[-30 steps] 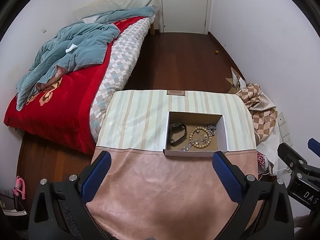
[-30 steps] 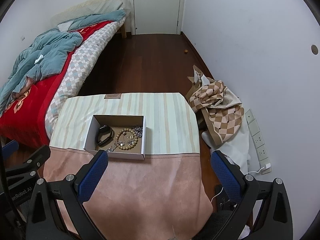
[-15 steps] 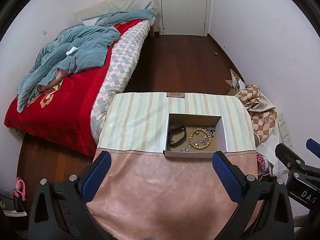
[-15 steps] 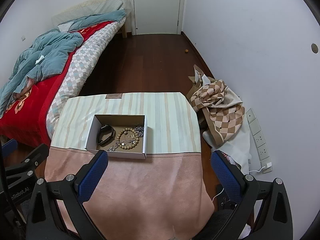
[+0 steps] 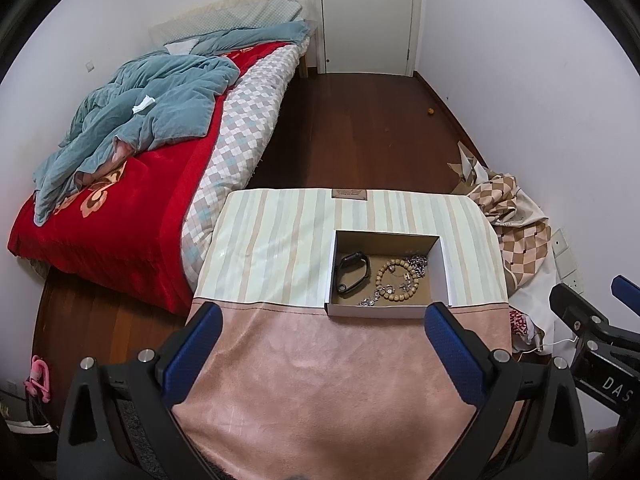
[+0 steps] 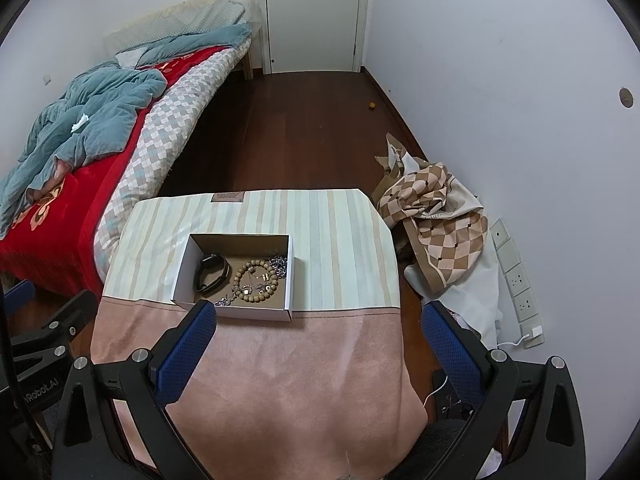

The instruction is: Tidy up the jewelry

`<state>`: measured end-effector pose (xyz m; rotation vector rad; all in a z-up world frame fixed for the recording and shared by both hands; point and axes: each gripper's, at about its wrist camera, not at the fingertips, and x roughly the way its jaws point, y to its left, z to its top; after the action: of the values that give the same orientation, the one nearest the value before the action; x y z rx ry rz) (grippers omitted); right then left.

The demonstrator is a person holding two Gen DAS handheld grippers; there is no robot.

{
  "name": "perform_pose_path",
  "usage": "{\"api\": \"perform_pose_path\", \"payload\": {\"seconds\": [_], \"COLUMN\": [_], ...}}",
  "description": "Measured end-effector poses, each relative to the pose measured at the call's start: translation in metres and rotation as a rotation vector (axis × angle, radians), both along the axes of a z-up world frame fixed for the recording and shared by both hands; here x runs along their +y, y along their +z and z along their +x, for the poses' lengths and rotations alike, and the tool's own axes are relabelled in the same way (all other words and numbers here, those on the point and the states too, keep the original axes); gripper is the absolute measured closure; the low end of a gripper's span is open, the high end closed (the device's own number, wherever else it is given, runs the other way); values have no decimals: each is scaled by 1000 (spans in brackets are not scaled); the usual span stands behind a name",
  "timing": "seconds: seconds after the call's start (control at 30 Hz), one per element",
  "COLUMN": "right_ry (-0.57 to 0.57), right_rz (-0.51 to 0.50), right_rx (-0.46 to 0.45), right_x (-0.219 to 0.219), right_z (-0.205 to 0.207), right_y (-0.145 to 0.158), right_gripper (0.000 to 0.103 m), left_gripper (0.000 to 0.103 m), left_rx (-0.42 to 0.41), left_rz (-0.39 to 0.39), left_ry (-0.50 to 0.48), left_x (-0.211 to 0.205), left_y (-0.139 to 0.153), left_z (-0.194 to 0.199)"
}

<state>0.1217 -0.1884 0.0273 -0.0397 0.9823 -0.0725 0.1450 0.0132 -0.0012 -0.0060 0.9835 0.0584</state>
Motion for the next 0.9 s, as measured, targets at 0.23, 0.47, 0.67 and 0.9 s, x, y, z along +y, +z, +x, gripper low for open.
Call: {"api": "perform_pose_path", "payload": {"seconds": [0.23,0.47,0.67,0.9], "right_ry": [-2,0,1,2], "right_rz": [-1,0,1,-2], "right_rx": [-2,-4,-3,-2], "right_x": [-1,-1,-1,0], "right_z": [0,0,0,0], "right_y": [1,4,5,5], "right_gripper": [0,0,0,0], "left_gripper": [0,0,0,0], "left_rx": [-3,-5,-8,-19], "left_rz": [2,3,5,13], "left_ry": [0,0,-2,0], "left_x": [-2,-4,-4,-2], "left_y": [1,4,6,7], "left_z": [0,0,-2,-4]}}
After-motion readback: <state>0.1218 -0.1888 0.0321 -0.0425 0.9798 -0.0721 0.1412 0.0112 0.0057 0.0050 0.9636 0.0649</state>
